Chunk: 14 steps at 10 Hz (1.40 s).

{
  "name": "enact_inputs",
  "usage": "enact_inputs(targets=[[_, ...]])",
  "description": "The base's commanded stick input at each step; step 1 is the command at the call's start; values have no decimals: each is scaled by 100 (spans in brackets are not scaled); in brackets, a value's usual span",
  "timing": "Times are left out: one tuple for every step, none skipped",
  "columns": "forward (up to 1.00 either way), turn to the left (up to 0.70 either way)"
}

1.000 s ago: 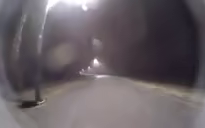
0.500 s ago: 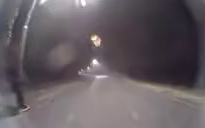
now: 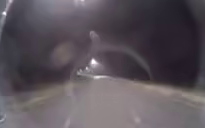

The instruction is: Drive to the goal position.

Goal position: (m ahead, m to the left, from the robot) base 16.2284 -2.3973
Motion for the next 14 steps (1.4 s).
enact_inputs(targets=[[100,0],[100,0],[100,0],[100,0],[100,0],[100,0],[100,0],[100,0],[100,0],[100,0],[100,0],[100,0],[100,0],[100,2]])
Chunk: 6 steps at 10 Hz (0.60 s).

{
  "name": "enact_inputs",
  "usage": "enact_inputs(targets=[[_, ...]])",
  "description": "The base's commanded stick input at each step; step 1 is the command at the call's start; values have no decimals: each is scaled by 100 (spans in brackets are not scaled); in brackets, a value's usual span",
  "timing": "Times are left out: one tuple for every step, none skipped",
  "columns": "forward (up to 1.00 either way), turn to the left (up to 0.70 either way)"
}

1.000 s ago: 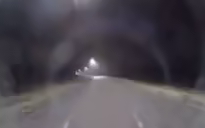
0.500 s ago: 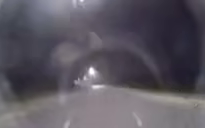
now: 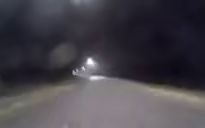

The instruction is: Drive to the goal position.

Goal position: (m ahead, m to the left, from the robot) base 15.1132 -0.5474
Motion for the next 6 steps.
enact_inputs(targets=[[100,4],[100,4],[100,4],[100,4],[100,4],[100,3]])
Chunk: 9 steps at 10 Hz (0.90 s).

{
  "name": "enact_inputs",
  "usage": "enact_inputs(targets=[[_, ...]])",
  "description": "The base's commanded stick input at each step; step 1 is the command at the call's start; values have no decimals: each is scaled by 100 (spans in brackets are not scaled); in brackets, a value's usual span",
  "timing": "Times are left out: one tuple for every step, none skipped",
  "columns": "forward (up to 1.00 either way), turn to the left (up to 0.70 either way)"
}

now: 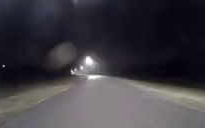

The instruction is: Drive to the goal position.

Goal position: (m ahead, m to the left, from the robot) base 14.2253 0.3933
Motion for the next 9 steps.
enact_inputs(targets=[[100,3],[100,3],[100,4],[100,5],[100,14],[100,14],[100,10],[100,6],[100,5]])
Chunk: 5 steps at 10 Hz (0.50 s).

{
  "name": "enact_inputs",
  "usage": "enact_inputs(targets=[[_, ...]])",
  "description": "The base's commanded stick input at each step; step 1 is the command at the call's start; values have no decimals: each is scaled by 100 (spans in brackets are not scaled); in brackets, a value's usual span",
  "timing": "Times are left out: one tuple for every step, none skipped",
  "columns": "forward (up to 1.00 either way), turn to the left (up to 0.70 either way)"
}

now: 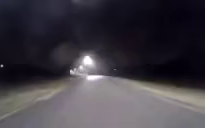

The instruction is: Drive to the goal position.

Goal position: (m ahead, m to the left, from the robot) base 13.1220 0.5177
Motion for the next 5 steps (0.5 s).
enact_inputs(targets=[[100,5],[100,6],[100,6],[100,7],[100,8]])
